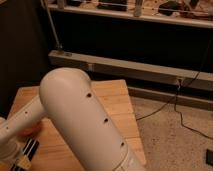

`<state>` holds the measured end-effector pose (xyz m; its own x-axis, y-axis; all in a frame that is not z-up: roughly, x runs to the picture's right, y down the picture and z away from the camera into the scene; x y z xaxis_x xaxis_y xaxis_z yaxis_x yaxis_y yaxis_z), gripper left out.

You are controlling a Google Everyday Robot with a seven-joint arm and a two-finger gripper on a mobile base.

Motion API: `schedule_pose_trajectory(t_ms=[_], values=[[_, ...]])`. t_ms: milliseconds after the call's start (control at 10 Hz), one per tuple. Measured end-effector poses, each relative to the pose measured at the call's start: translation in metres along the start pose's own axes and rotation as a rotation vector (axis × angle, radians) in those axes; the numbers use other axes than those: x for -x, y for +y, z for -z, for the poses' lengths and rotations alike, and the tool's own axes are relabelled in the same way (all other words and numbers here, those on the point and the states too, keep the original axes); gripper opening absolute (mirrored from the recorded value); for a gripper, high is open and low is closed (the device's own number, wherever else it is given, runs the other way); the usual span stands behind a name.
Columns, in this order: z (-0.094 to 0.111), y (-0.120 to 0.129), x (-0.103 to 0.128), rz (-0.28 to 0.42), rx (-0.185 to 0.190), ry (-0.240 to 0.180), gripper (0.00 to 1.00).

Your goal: Place the eraser on the white sponge

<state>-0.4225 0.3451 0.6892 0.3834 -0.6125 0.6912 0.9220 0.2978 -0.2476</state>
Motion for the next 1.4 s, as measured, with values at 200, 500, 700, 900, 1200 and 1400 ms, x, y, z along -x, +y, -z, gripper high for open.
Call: schedule_pose_trajectory(t_ms=[200, 500, 700, 900, 1200, 1400], values=[[-0.002, -0.003, -0.003, -0.011, -0.002, -0.003, 0.65], [-0.006, -0.004, -0.009, -0.044, 0.005, -0.022, 0.65], [-0.008, -0.01, -0.013, -0.06, 0.004, -0.032, 0.65], [-0.007, -0.017, -0.015, -0.05, -0.003, -0.036, 0.58], [-0.007, -0.022, -0.013, 0.003, -0.012, -0.039, 0.27], [-0.008, -0.018, -0.005, 0.033, -0.009, -0.054, 0.05]])
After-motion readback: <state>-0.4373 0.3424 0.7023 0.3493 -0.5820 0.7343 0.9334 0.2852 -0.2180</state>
